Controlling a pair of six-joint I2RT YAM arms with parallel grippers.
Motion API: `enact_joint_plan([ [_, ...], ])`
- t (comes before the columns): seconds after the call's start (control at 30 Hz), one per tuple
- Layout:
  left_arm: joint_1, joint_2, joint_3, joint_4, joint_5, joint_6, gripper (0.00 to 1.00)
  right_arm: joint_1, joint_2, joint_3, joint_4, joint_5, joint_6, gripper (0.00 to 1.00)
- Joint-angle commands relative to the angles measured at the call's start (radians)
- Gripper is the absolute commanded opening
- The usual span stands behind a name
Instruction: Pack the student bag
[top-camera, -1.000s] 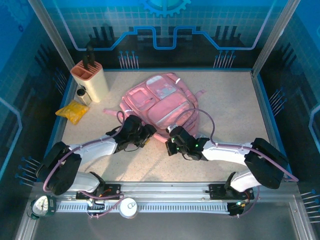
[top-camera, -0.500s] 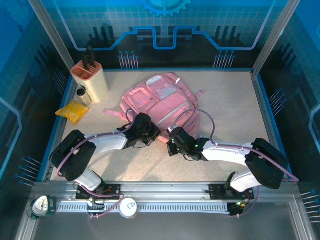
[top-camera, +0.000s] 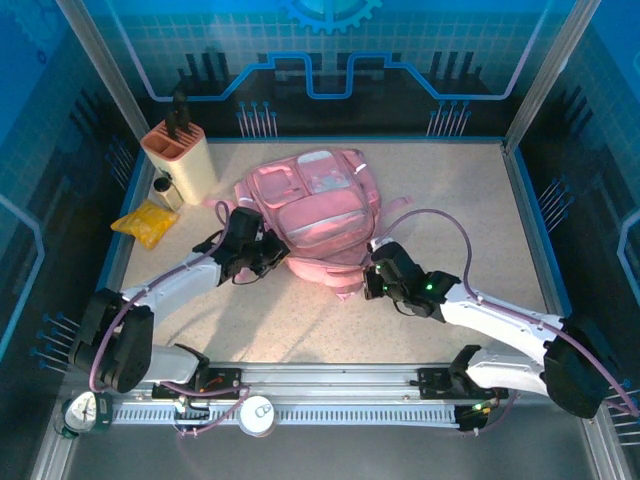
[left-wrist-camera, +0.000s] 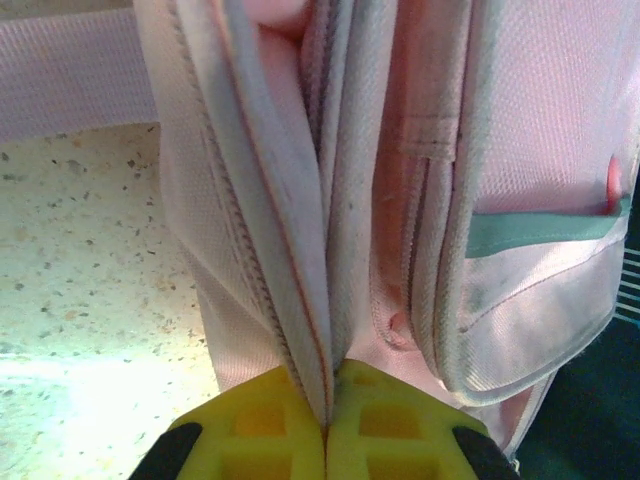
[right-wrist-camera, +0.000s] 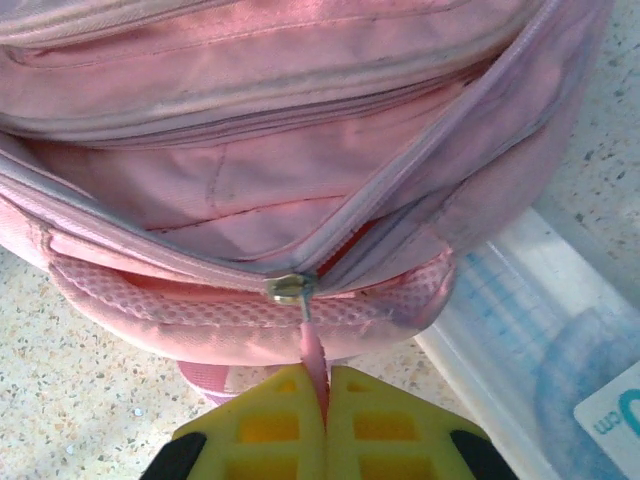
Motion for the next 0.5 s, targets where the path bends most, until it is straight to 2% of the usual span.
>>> enact_joint_plan([
  [0.0, 0.068, -0.003, 0.095, -0.079, -0.086, 0.132, 0.0, -0.009, -0.01, 0.017, -0.154, 0.03, -0.07, 0.0],
  [0.17, 0.124, 0.066, 0.194, -0.105, -0.056, 0.197, 0.0, 0.122, 0.068, 0.054, -0.069, -0.024, -0.087, 0.0],
  [0.23, 0.152, 0.089, 0.228, -0.119, -0.031, 0.235, 0.0, 0.165, 0.126, 0.078, -0.008, -0.088, -0.055, 0.0],
  [0.3, 0.165, 0.095, 0.244, -0.147, -0.054, 0.267, 0.02, 0.206, 0.187, 0.105, 0.068, -0.122, -0.041, 0.0],
  [0.37, 0.177, 0.094, 0.247, -0.185, -0.059, 0.286, 0.1, 0.229, 0.244, 0.138, 0.098, -0.109, -0.023, 0.0],
  [0.47, 0.179, 0.042, 0.189, -0.198, -0.045, 0.272, 0.37, 0.228, 0.288, 0.166, 0.101, -0.095, 0.009, 0.0],
])
